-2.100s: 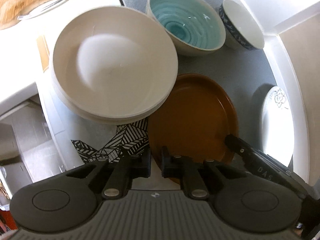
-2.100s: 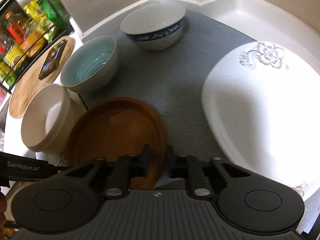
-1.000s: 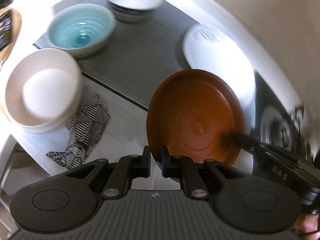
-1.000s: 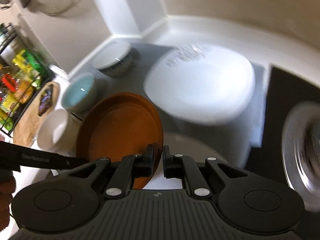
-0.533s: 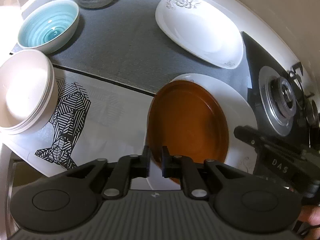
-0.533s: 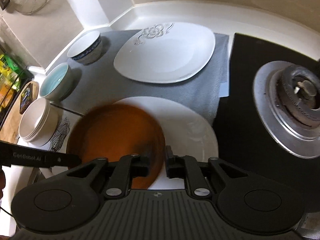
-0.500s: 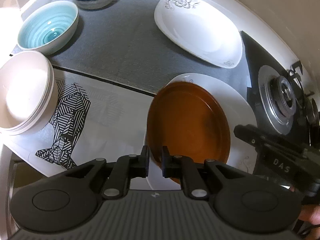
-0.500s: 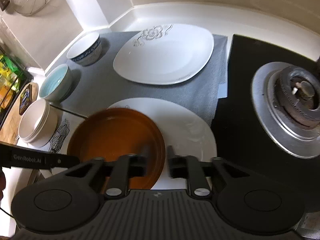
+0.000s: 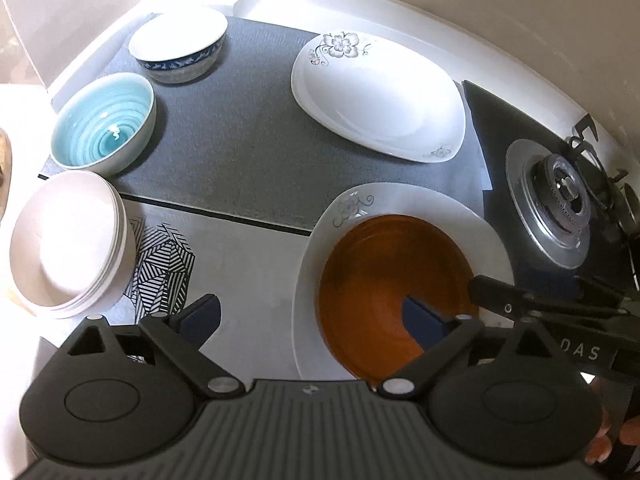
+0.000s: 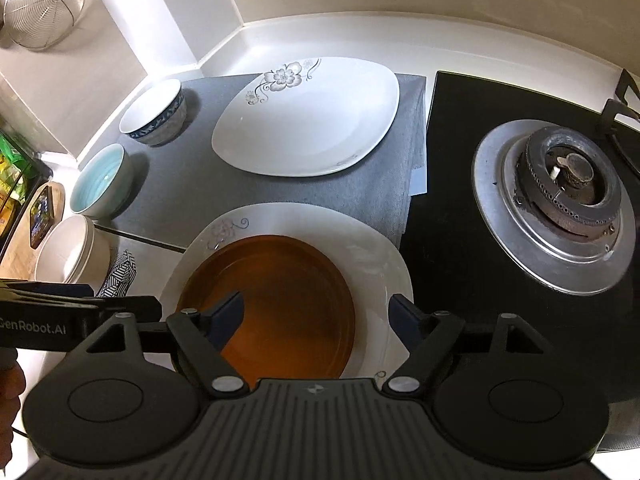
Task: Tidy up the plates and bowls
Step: 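Carry the orange plate with both grippers and lower it onto the white square plate, then open both grippers and lift them away from the stacked plates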
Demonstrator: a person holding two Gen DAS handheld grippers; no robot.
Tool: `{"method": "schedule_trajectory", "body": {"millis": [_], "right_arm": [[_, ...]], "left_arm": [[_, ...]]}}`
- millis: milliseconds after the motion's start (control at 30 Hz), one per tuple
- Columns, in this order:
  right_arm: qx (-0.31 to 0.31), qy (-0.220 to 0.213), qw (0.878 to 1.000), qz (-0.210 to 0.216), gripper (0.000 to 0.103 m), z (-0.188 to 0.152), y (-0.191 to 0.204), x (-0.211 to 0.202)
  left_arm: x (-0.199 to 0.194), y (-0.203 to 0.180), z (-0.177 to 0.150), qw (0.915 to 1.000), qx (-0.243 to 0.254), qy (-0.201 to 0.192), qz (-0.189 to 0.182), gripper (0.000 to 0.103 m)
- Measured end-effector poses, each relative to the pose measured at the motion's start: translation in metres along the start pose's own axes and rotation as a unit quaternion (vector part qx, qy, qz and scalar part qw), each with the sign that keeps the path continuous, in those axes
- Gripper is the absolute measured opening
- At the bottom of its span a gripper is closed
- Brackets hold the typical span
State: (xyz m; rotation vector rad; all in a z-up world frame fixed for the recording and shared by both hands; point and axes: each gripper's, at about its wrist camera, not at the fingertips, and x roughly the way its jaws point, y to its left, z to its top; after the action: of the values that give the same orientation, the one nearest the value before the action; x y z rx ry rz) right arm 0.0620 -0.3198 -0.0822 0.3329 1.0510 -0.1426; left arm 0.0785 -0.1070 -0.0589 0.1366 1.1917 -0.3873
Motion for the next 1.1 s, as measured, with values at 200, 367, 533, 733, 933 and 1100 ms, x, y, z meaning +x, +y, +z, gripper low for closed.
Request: {"method": "schedule_trajectory", "body": {"millis": [200, 367, 533, 733, 933, 1100], "right_arm": [[-0.012, 0.011, 1.000, -0.012, 0.087, 0.001, 0.006, -0.002], [-0.012, 0.017, 1.000, 0.001, 0.087, 0.002, 0.007, -0.001], [-0.017, 0.022, 1.000, 0.010, 0.087, 0.005, 0.012, 0.001], [-0.018, 0.031, 0.999, 0.027, 0.087, 0.009, 0.015, 0.005], [-0.023, 0.035, 0.998, 0.036, 0.087, 0.012, 0.017, 0.008], [-0.028, 0.037, 0.998, 0.041, 0.087, 0.014, 0.017, 0.010]], "left_arm": [[-0.001, -0.001, -0.002, 0.9997, 0.009, -0.009, 0.019, 0.103], [-0.001, 0.003, 0.001, 0.9996, 0.005, -0.006, 0.026, 0.103], [-0.002, 0.006, 0.003, 0.9993, 0.005, -0.011, 0.037, 0.103], [-0.003, 0.009, 0.007, 0.9988, 0.001, -0.013, 0.047, 0.103], [-0.004, 0.011, 0.009, 0.9985, -0.005, -0.014, 0.053, 0.103], [-0.004, 0.011, 0.012, 0.9979, -0.011, -0.016, 0.061, 0.103]]}}
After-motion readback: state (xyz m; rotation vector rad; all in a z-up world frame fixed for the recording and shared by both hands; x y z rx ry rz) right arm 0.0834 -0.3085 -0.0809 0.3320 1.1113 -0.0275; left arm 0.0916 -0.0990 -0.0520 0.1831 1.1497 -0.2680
